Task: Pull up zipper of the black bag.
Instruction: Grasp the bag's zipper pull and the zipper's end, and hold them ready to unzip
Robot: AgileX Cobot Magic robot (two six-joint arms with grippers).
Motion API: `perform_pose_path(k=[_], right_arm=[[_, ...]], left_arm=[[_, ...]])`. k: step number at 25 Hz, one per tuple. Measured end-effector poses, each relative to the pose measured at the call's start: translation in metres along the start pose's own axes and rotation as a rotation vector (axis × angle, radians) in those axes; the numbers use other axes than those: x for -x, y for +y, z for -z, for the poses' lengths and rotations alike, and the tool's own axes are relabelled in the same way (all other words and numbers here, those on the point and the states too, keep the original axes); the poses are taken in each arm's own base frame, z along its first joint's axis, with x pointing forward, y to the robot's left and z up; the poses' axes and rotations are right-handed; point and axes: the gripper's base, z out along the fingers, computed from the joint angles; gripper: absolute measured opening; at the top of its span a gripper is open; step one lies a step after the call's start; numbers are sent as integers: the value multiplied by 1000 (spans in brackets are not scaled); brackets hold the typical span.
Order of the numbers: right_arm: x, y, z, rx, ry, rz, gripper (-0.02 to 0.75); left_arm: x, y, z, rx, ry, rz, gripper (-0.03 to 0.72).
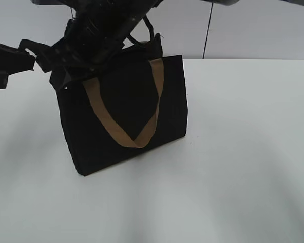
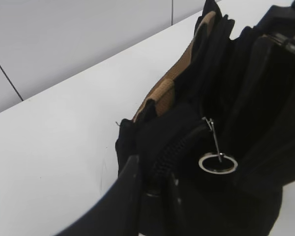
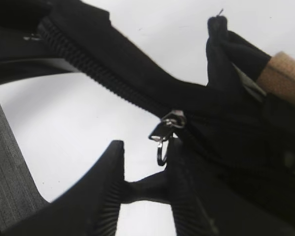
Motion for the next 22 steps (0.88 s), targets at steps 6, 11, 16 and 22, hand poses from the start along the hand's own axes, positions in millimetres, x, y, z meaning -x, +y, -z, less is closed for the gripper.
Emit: perform_pose_path(k=[6, 11, 16, 22], right_arm=[[0, -2, -8, 9, -18, 43, 246], [-2, -6, -16, 4, -20, 23, 244], [-2, -7, -16, 0, -21, 20, 147], [0, -9, -16, -16, -44, 25, 53]], left_arm=[[1, -2, 0, -24, -8, 3, 66], [1, -3, 0, -28, -10, 3, 66], [3, -3, 3, -23, -20, -3, 65], [4, -3, 5, -18, -22, -10, 65]])
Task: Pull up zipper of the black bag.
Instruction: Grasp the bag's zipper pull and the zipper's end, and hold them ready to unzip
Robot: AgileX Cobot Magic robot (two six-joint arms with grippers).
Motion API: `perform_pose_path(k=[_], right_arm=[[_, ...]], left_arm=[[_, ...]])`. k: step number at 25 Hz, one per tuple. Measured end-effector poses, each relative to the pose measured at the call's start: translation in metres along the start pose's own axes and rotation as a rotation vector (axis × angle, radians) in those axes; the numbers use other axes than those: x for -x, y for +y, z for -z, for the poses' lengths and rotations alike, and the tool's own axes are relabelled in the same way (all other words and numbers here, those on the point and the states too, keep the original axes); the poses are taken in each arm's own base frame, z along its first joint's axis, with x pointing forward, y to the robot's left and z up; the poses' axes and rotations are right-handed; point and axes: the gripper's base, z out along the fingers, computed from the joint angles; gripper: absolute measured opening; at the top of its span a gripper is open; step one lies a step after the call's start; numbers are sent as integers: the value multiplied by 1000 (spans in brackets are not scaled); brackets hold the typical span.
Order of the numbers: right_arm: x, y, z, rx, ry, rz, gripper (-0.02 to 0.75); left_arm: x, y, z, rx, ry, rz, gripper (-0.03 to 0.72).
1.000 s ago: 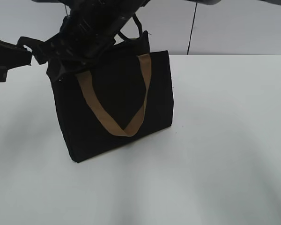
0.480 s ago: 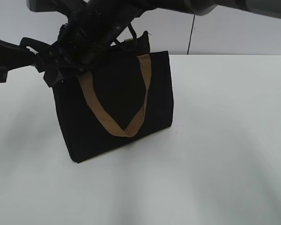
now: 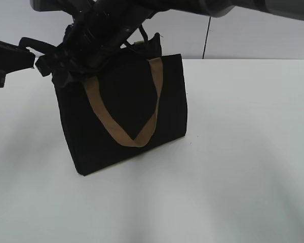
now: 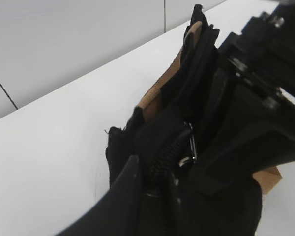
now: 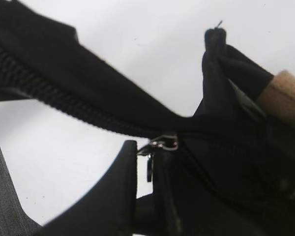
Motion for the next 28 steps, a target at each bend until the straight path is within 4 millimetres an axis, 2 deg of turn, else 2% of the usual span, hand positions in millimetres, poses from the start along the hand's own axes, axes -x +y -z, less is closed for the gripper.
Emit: perform_pose_path(k=[7, 13, 16, 28], right_arm=[[-2, -3, 3, -1, 27, 3, 53], [2, -3, 31, -39, 51, 56, 51], [1, -7, 39, -38, 73, 50, 50], [-4, -12, 45, -19, 131, 10, 47]], left_arm=[[-9, 2, 0, 21, 97, 0, 64], [-13, 3, 1, 31, 146, 31, 64], [-14, 2, 1, 29, 150, 47, 64], [-26, -2, 4, -9, 296, 103, 64]])
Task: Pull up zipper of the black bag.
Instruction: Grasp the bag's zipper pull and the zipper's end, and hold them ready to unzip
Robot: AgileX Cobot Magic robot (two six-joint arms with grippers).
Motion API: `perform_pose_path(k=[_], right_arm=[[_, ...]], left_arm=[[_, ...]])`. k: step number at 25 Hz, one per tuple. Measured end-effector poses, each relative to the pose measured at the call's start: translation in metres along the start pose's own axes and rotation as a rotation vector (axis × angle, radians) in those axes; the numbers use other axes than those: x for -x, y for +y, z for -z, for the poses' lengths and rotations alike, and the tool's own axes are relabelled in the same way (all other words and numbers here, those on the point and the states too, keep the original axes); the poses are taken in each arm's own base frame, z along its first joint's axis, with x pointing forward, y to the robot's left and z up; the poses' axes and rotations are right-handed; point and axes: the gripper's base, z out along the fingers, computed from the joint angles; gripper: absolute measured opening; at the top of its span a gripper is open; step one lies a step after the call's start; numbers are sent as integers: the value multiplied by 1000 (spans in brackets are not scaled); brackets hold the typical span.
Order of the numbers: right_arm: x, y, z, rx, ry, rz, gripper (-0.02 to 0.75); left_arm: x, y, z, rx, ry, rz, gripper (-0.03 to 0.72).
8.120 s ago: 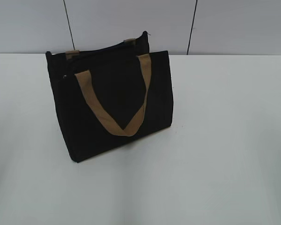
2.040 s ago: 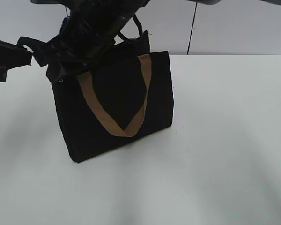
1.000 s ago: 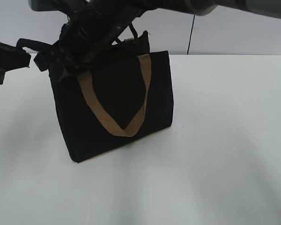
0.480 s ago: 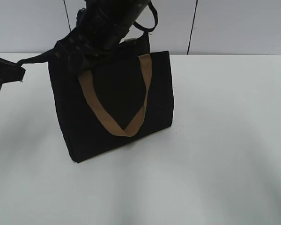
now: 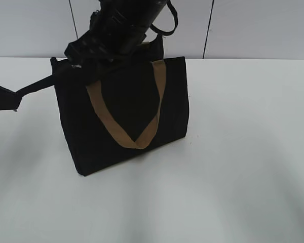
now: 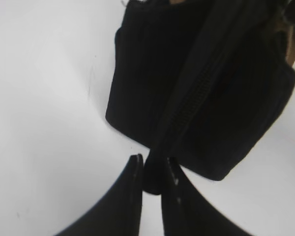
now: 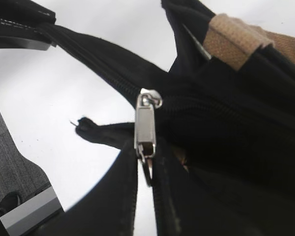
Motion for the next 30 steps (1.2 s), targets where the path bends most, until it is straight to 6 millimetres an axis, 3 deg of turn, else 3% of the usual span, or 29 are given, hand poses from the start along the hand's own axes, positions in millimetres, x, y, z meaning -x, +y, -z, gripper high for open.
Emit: perform_pose_path(k=[5, 11, 24, 30], right_arm=[[0, -2, 2, 1, -3, -9, 45], [-3, -22, 12, -44, -5, -30, 42], [-25, -97, 49, -209, 25, -116, 40], [-32, -116, 71, -263, 20, -144, -15]], left_arm=[[-3, 1, 0, 14, 38, 46, 64], [-4, 1, 0, 19, 46, 64, 64], [-5, 2, 0, 26, 52, 56, 64], [-4, 1, 0, 21, 43, 68, 64]])
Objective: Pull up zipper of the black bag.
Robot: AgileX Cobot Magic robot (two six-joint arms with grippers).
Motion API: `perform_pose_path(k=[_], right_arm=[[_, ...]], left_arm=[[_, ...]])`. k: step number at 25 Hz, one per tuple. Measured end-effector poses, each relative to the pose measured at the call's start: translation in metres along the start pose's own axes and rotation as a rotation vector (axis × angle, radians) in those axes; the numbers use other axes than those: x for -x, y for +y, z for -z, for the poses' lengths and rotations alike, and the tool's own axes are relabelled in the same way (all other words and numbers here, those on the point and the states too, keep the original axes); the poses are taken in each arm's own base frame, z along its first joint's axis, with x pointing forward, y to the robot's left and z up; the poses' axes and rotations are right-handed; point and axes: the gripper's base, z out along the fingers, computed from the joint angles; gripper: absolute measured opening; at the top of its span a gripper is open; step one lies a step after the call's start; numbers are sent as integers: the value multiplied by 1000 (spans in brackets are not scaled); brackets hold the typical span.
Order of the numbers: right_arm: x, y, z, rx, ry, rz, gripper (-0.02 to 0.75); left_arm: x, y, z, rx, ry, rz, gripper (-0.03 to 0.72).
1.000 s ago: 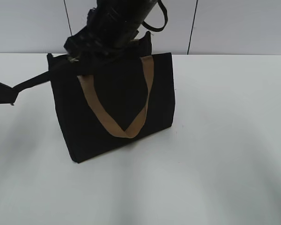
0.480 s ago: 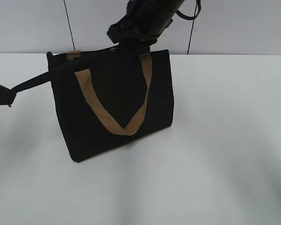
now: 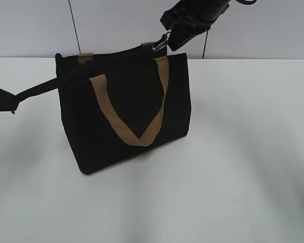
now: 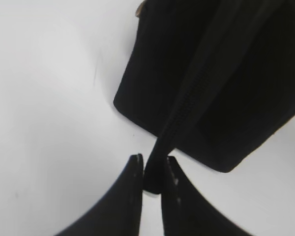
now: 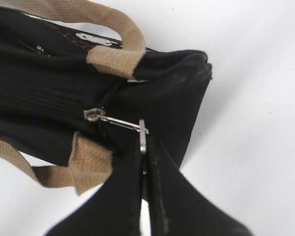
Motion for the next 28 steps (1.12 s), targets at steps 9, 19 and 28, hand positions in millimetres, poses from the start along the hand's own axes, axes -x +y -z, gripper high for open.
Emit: perform_pose_path(k=[9, 19, 28], right_arm=[[1, -1, 23, -7, -34, 59, 185], [0, 4, 70, -93, -72, 104, 450], [-30, -29, 159, -351, -72, -71, 452]], left_arm=[[1, 0, 0, -7, -17, 32, 149], [23, 0, 10, -46, -64, 215, 610], [64, 35, 62, 314, 93, 252, 523]])
